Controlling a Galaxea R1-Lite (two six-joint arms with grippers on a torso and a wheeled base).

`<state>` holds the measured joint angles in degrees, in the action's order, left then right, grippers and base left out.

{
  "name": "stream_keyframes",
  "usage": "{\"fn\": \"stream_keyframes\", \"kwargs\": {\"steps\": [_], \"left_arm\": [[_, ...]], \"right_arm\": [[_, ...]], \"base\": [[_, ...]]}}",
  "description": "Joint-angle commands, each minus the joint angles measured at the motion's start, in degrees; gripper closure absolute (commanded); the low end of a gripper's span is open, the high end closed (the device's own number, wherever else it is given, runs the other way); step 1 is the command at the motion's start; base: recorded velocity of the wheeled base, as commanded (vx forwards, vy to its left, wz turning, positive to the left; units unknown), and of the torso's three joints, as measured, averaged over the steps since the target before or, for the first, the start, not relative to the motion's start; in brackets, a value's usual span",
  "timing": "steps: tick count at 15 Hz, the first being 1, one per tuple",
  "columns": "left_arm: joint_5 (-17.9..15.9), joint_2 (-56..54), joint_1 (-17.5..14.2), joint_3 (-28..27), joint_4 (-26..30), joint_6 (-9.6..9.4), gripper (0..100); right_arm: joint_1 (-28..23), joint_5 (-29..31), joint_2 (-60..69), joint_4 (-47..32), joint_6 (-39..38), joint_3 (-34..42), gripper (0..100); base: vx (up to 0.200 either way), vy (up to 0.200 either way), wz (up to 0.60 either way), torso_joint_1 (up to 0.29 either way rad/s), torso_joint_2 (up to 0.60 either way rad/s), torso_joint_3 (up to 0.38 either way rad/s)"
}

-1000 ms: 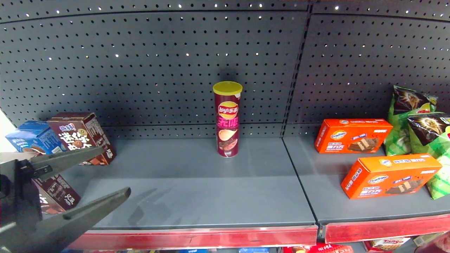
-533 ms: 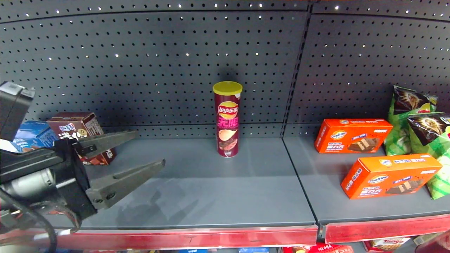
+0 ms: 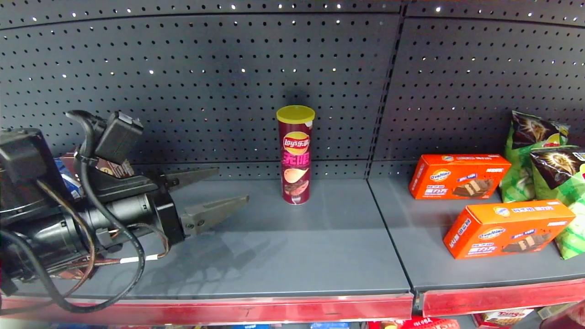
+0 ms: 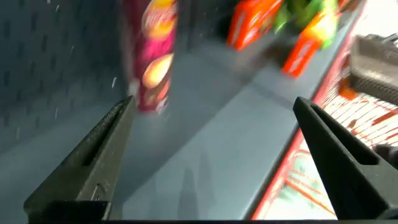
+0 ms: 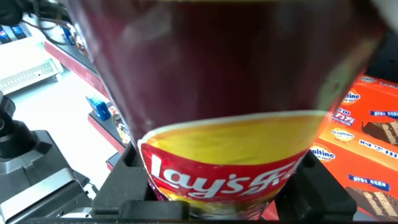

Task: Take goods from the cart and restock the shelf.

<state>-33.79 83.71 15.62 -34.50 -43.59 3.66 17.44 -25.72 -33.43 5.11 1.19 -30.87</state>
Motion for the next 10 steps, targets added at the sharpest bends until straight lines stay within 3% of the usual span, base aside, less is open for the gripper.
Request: {"fn": "stream_keyframes", "kwargs": {"steps": [1,6,7,10], "left_arm": [[0.0,3.6,-2.8,-0.3,0.2,-0.32,0],[-0.2,9.2,-2.9,-5.2,-0.3,-0.67,0],[-0.2,11.6,-2.2,-7.4,-0.3,-1.72,0],[0.1,14.4,0.0,-8.4,0.0,-2.16,0]], "right_arm": [[0.0,0.0,0.1,0.0,0.0,0.1,100],[0.0,0.0,0.0,-0.1,0.0,0.2,100],[0.0,0.0,-0.3,0.0,0.0,-0.2,100],[0.0,0.0,-0.1,-0.1,0.0,0.3,100]], "base": [[0.0,0.0,0.0,0.0,0.0,0.0],[0.0,0.0,0.0,0.0,0.0,0.0],[0.0,0.0,0.0,0.0,0.0,0.0],[0.0,0.0,0.0,0.0,0.0,0.0]]}}
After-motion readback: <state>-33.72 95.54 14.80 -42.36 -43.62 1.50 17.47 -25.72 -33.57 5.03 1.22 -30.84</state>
